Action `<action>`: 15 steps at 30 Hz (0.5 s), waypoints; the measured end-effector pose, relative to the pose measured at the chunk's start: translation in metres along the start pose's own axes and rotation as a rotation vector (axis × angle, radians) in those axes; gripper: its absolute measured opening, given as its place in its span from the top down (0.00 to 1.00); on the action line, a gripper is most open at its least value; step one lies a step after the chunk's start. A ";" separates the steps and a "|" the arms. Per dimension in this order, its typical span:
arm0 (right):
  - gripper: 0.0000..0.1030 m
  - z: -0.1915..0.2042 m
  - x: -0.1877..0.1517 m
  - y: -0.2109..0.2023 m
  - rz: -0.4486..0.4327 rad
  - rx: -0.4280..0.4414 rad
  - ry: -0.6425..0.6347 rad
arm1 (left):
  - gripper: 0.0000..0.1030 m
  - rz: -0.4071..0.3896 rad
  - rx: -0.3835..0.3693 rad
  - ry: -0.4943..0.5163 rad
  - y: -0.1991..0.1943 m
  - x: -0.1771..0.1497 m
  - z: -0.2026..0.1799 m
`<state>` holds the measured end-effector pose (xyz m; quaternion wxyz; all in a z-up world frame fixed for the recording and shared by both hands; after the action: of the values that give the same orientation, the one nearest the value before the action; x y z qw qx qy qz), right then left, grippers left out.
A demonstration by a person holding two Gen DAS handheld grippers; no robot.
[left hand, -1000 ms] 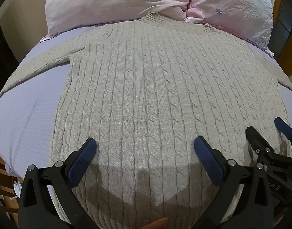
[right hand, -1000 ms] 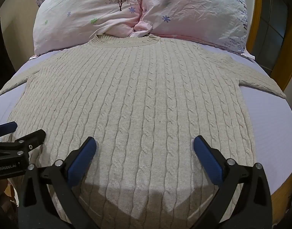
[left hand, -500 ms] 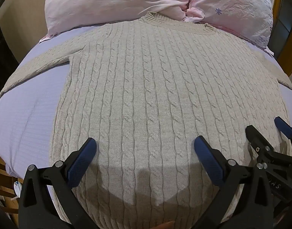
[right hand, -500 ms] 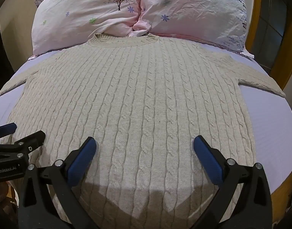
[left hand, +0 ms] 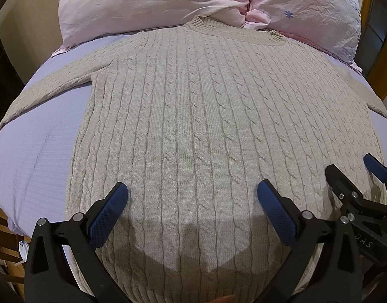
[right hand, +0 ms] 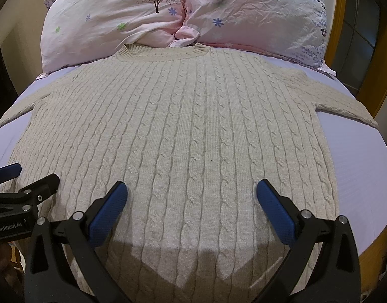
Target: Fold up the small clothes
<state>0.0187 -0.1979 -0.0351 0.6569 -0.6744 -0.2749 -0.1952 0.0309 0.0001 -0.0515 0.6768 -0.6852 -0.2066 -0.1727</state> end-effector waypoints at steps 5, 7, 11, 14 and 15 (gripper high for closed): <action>0.02 0.000 0.000 0.000 0.001 0.000 0.000 | 0.01 0.000 0.000 0.000 0.000 0.000 0.000; 0.02 0.001 0.000 0.001 0.002 0.000 0.001 | 0.01 0.001 0.000 0.000 0.000 0.000 0.000; 0.02 0.001 0.001 0.001 0.003 -0.001 0.000 | 0.01 0.000 0.000 0.000 0.000 0.000 0.000; 0.02 0.001 0.001 0.001 0.003 -0.001 0.001 | 0.01 0.000 0.000 0.000 0.000 0.000 0.000; 0.02 0.001 0.001 0.001 0.003 -0.001 0.001 | 0.01 0.000 0.000 0.000 0.000 0.000 0.000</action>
<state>0.0196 -0.1968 -0.0353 0.6571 -0.6750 -0.2735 -0.1944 0.0310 0.0001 -0.0515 0.6770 -0.6851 -0.2064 -0.1726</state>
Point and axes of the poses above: each gripper's, at about its wrist camera, not at the fingertips, and y roughly the way its jaws point, z to its left, x to its top, the point moved 6 cm from there along y, roughly the way its jaws point, and after that the axes turned 5 degrees about -y, right-handed, at the moved point
